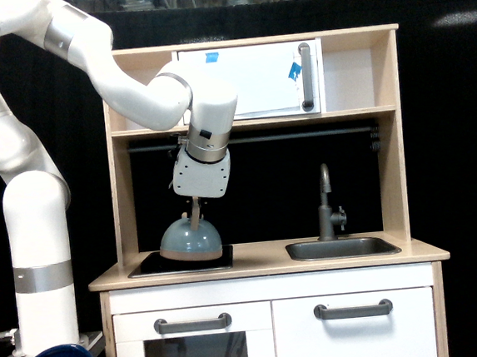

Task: Place the teapot on the stove

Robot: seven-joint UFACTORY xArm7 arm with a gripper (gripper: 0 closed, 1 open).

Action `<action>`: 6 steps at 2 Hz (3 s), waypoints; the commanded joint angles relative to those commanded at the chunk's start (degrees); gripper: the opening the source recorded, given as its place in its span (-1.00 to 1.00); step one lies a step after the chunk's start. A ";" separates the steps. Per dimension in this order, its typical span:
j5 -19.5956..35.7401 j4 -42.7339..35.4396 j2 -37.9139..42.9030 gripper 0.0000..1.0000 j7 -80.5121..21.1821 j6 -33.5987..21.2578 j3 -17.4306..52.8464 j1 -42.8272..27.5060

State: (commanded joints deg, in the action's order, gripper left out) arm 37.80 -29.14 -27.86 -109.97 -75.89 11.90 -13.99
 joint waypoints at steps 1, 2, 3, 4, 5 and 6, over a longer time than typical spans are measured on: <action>2.67 4.95 -3.90 -1.00 2.47 3.75 -2.17 -3.13; 3.10 3.54 -2.72 1.00 3.07 4.03 -2.14 -4.11; 2.76 4.20 -2.61 1.00 2.43 4.55 -1.37 -4.38; -0.43 1.68 -4.09 1.00 3.93 0.51 1.13 -3.68; -10.65 -7.11 -7.86 1.00 4.85 -14.21 10.47 -0.16; -15.48 -10.64 -9.21 1.00 3.67 -20.22 15.72 0.71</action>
